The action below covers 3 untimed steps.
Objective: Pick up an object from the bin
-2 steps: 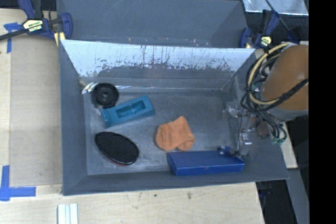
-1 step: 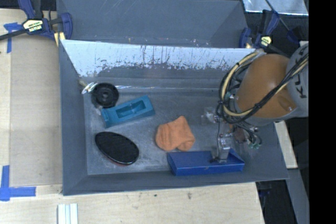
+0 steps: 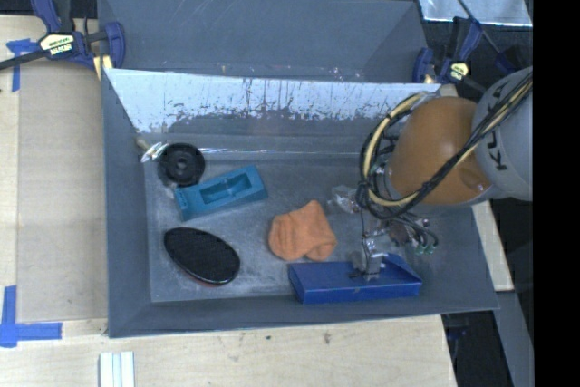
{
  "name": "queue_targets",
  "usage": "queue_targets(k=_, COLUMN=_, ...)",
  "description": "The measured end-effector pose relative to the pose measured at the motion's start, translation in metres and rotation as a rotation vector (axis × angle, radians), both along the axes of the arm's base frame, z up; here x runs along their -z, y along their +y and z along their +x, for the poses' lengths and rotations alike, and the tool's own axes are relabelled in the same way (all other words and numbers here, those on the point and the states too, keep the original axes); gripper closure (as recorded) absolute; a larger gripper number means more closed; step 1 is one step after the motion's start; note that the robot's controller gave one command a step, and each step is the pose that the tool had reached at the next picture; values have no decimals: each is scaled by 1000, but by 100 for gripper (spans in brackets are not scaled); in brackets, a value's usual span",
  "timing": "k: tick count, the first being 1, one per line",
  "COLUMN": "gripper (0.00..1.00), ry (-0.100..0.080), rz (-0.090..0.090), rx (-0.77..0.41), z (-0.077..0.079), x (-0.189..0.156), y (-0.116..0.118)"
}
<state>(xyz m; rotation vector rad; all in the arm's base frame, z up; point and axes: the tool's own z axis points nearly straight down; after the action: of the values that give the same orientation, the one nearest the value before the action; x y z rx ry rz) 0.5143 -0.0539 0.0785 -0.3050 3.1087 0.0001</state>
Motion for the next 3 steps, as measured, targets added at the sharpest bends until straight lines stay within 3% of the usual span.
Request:
queue_targets(k=1, gripper=0, ry=10, rz=-3, rx=3, z=20, x=6, y=27)
queue_targets(k=2, gripper=100, ry=13, rz=-1, rx=49, z=78, x=4, y=51)
queue_targets(k=3, gripper=0, ry=14, rz=-1, rx=49, z=78, x=4, y=51)
